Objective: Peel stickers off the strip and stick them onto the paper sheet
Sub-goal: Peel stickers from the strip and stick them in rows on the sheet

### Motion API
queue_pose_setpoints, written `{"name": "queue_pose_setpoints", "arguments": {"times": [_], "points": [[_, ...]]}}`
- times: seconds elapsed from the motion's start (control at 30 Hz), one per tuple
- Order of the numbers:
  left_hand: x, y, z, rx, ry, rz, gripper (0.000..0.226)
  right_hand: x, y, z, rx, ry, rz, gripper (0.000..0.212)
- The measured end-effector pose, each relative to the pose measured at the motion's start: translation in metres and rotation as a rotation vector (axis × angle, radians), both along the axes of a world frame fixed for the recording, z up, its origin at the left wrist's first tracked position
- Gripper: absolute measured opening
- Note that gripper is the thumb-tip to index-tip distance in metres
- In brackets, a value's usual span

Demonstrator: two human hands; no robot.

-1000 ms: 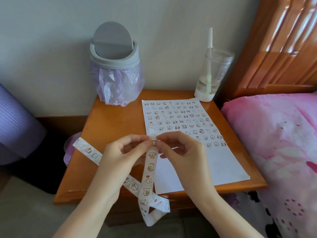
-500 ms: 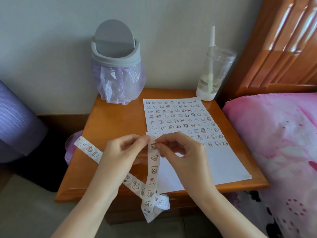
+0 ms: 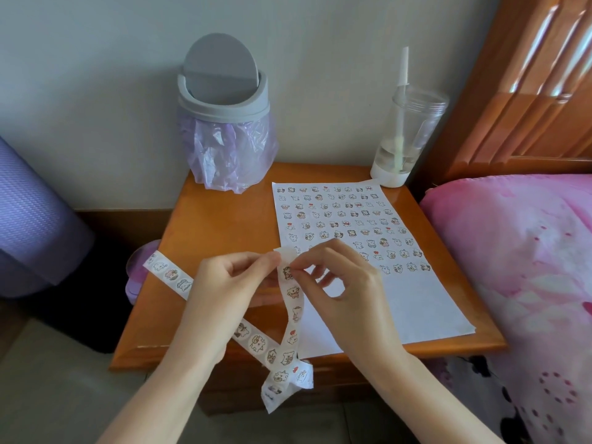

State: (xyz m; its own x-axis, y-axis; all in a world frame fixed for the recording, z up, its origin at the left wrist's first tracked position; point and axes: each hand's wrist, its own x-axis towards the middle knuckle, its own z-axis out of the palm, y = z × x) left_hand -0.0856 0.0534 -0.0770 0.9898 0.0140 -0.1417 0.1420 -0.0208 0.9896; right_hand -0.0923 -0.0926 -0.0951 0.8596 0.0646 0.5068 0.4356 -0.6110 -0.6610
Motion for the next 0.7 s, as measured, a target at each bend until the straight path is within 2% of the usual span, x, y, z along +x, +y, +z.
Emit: {"name": "queue_pose_setpoints", "arguments": {"times": [0.07, 0.23, 0.33, 0.5, 0.6, 0.7], "points": [[0.001, 0.001, -0.001, 0.004, 0.001, -0.005, 0.014, 0.000, 0.001, 0.001, 0.010, 0.056, -0.003, 0.007], [0.002, 0.002, -0.005, 0.068, 0.016, -0.043, 0.016, 0.000, 0.000, 0.006, 0.077, 0.246, 0.034, 0.021], [0.003, 0.001, -0.008, 0.119, 0.018, -0.043, 0.018, 0.000, -0.002, 0.010, 0.117, 0.325, 0.040, 0.015], [0.007, 0.007, -0.014, 0.264, 0.026, -0.050, 0.020, 0.002, -0.016, 0.020, 0.314, 0.515, 0.045, 0.003], [0.007, 0.010, -0.013, 0.345, 0.002, -0.061, 0.020, 0.007, -0.023, 0.018, 0.282, 0.651, 0.014, 0.005], [0.006, 0.008, -0.011, 0.339, 0.020, -0.080, 0.021, 0.010, -0.021, 0.014, 0.221, 0.700, -0.001, 0.007]]}}
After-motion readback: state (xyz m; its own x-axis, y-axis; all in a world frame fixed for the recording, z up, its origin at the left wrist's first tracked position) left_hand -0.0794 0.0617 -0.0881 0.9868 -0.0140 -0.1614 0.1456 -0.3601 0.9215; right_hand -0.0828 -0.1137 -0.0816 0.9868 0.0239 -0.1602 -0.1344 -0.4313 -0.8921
